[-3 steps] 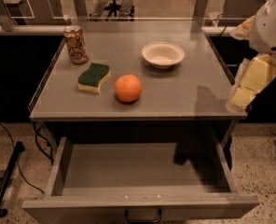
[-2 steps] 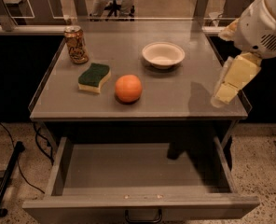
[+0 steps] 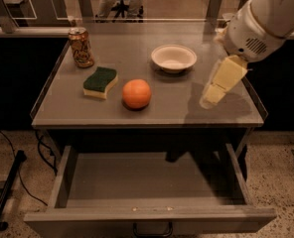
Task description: Place orange into top drawer
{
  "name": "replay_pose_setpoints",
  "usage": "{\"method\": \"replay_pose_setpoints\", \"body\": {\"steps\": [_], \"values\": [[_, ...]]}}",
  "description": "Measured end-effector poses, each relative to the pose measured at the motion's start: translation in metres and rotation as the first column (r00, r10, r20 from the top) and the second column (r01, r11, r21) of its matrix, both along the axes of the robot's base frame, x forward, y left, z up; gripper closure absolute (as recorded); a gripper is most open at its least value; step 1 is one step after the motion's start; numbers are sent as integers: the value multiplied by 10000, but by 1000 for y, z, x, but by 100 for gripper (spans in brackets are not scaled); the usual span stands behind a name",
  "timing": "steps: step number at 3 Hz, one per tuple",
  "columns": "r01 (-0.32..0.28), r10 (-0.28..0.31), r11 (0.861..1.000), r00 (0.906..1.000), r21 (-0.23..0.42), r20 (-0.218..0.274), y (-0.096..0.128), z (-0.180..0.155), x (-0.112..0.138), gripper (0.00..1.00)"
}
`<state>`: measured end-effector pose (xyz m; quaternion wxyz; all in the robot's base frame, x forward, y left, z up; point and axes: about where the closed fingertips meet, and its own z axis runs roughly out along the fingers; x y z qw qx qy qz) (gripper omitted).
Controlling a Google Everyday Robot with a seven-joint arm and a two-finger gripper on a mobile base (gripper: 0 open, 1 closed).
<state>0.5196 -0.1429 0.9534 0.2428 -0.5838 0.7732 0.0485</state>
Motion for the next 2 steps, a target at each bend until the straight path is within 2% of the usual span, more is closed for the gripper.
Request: {"method": "replay_pose_setpoints", "body": {"steps": [2], "values": [[583, -585, 9967, 9983, 559, 31, 31, -11, 10, 0]]}}
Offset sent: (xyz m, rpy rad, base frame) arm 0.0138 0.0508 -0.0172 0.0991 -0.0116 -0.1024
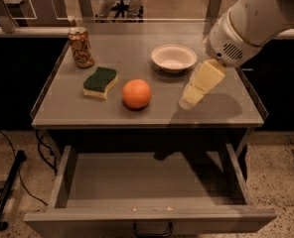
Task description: Place orange into top drawer
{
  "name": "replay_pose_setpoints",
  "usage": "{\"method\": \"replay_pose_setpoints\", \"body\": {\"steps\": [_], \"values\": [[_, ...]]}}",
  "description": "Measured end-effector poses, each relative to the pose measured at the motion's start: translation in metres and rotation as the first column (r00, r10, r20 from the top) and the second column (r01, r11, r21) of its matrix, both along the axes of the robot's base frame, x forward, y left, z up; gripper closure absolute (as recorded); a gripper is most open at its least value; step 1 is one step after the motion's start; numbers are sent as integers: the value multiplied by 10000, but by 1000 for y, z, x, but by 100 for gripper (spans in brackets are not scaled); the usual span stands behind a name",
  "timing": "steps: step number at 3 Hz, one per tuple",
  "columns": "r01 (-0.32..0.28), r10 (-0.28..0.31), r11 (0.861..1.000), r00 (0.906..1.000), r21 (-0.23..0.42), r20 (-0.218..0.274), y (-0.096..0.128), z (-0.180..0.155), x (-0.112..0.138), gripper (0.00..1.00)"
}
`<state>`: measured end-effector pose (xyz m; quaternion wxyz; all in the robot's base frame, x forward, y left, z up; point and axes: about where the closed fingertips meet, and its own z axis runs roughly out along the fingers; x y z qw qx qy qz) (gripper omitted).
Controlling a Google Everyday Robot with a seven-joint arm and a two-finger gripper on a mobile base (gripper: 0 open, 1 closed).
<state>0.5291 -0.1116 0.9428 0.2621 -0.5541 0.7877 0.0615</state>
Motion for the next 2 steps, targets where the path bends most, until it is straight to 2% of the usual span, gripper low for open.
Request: {"method": "replay_pose_setpoints", "body": {"steps": [2], "values": [[129, -150, 9996, 9966, 264, 814, 48, -20, 17, 0]]}}
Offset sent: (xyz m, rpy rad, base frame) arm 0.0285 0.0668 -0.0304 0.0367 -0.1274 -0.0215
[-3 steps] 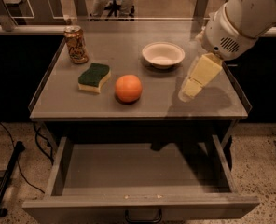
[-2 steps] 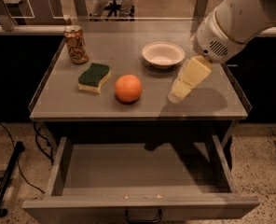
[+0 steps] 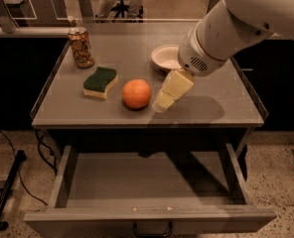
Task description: Place orange into top drawer
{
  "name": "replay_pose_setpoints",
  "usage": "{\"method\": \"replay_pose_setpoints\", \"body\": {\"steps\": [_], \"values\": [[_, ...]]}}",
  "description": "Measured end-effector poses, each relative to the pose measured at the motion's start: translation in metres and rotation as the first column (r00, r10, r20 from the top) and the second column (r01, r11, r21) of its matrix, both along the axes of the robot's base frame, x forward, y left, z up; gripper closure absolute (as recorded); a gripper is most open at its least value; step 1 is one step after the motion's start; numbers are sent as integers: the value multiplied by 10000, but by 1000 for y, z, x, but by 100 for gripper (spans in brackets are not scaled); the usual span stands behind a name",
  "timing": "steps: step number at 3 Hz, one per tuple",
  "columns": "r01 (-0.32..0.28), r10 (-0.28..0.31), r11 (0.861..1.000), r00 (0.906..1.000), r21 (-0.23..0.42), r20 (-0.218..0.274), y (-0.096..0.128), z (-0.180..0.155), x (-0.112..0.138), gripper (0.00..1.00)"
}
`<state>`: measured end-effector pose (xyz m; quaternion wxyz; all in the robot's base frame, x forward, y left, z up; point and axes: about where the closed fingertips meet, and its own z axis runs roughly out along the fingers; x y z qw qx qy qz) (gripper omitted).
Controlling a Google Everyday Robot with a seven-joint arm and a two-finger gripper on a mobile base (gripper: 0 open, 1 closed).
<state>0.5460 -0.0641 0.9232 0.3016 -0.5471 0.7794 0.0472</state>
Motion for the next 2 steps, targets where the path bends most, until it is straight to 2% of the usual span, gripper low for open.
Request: {"method": "replay_pose_setpoints", "body": {"steps": [1, 2], "values": [[-68, 68, 9999, 10000, 143, -1, 23, -16, 17, 0], [-60, 65, 9998, 9996, 167, -273, 35, -30, 28, 0]]}}
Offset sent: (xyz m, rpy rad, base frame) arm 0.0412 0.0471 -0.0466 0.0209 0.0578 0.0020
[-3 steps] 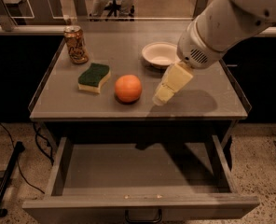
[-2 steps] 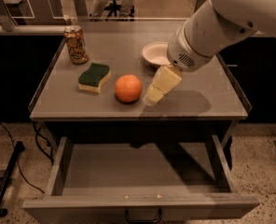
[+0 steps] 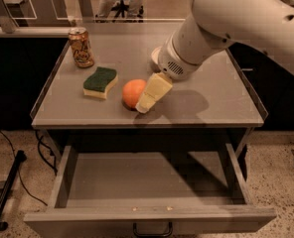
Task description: Place orange into top drawer
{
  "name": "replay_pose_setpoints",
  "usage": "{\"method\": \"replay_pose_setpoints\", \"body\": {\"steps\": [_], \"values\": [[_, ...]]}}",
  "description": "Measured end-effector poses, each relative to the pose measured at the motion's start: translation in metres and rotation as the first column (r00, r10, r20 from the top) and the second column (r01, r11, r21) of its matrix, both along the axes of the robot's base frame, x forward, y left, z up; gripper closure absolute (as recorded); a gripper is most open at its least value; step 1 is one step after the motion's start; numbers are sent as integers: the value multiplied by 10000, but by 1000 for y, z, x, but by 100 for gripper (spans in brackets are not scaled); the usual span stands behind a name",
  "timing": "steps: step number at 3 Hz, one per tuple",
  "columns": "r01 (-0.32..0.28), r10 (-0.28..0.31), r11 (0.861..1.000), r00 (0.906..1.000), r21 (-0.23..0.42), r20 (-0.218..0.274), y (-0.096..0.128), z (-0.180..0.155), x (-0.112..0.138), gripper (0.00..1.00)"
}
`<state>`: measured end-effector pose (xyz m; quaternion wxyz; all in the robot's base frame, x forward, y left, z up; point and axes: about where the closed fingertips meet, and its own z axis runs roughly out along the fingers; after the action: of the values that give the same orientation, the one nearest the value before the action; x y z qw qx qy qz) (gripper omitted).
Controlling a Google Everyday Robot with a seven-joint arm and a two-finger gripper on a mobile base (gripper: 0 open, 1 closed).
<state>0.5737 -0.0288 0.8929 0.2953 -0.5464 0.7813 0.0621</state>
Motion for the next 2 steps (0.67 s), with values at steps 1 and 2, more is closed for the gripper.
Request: {"method": "replay_pose_setpoints", "body": {"steps": [1, 2], "values": [[118, -117, 9999, 9982, 12, -586, 4, -18, 5, 0], [219, -209, 9997, 9928, 75, -1183, 7, -33, 6, 0]]}}
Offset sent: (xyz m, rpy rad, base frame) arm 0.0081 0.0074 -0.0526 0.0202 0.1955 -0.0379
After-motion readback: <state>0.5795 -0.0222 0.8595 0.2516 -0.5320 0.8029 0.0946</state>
